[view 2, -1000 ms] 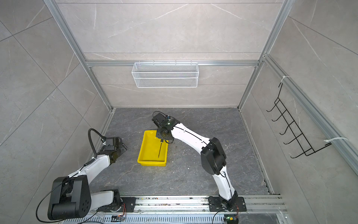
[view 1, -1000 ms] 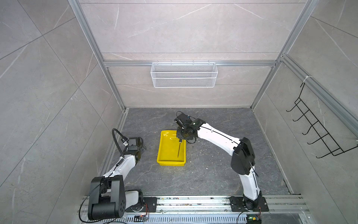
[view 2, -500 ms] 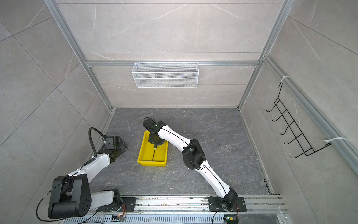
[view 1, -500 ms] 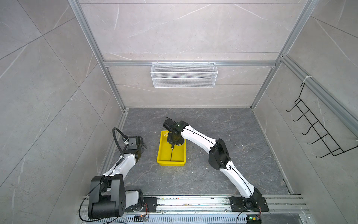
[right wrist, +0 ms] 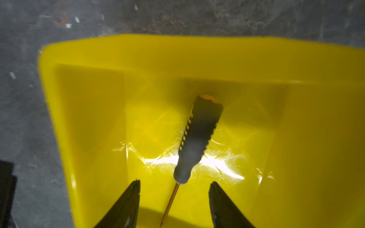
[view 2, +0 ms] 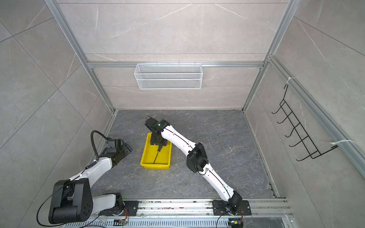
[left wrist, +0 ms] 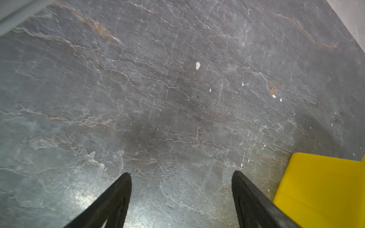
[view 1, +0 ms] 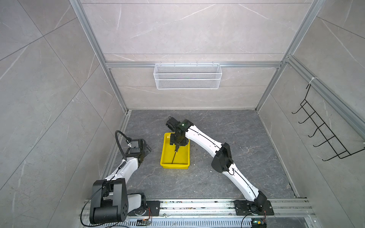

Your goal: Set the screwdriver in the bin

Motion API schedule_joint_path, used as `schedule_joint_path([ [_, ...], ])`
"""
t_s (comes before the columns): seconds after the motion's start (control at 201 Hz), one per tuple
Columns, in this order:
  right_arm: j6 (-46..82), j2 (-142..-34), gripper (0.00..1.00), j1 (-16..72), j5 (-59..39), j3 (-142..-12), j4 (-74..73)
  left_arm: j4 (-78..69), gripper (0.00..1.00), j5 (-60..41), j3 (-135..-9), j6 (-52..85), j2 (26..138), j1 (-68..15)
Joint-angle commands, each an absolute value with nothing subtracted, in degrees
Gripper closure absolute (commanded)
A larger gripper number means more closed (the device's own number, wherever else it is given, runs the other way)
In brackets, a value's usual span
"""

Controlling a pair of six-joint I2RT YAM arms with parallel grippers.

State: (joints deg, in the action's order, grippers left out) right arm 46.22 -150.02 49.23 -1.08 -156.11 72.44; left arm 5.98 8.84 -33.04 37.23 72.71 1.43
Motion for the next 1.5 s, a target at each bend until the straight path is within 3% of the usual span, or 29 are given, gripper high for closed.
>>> schedule_joint_path([
  [0.0, 43.1, -141.5, 0.4, 49.2, 1.9, -161.3, 77.4, 5.1, 0.18, 7.6, -34.1, 35.8, 73.5, 1.5],
  [0.204, 37.9, -131.0, 0.32, 46.9, 12.3, -156.4, 79.8, 5.0, 0.18, 6.3, -33.9, 35.9, 73.6, 1.5],
  [0.359, 32.5, -122.9, 0.22, 46.0, 9.0, -148.1, 68.3, 5.8, 0.18, 6.3, -34.5, 35.4, 74.4, 1.6],
  [0.378, 32.4, -121.7, 0.2, 46.0, 7.6, -145.6, 65.5, 6.2, 0.18, 6.5, -34.6, 35.3, 74.5, 1.6],
  [0.413, 32.6, -119.6, 0.03, 46.1, 4.2, -141.1, 59.6, 6.7, 0.18, 7.0, -34.9, 35.2, 74.6, 1.6],
  [0.433, 33.3, -118.5, 0.01, 46.1, 2.0, -138.1, 55.7, 7.0, 0.18, 7.4, -34.9, 35.1, 74.7, 1.6],
  [0.573, 38.1, -112.8, 0.0, 46.1, -10.5, -114.2, 20.0, 7.2, 0.18, 7.8, -35.0, 35.0, 74.6, 1.5],
  [0.642, 36.4, -112.8, 0.01, 46.1, -8.9, -110.4, 14.3, 6.8, 0.18, 7.3, -34.9, 35.1, 74.6, 1.5],
  [0.782, 27.6, -108.5, 0.0, 46.0, 7.7, -101.1, 12.4, 6.8, 0.18, 6.9, -35.2, 35.1, 75.1, 1.6],
  [0.906, 12.1, -98.1, 0.0, 45.2, 31.6, -79.3, -1.0, 6.9, 0.18, 6.5, -35.3, 35.2, 75.1, 1.5],
  [0.961, 10.0, -93.7, 0.0, 43.0, 37.2, -70.1, -7.9, 6.9, 0.18, 6.8, -35.2, 35.2, 75.0, 1.5],
  [1.066, 6.3, -83.0, 0.0, 34.0, 32.8, -54.3, -12.6, 6.7, 0.18, 7.3, -35.2, 35.3, 75.1, 1.5],
  [1.245, -1.3, -73.0, 0.0, 24.7, 35.1, -38.9, -11.3, 7.0, 0.18, 7.0, -35.4, 35.2, 75.6, 1.5],
  [1.499, -2.0, -80.3, 0.0, 17.8, 30.6, -25.1, -35.7, 7.3, 0.18, 7.6, -35.9, 35.0, 76.5, 1.5],
])
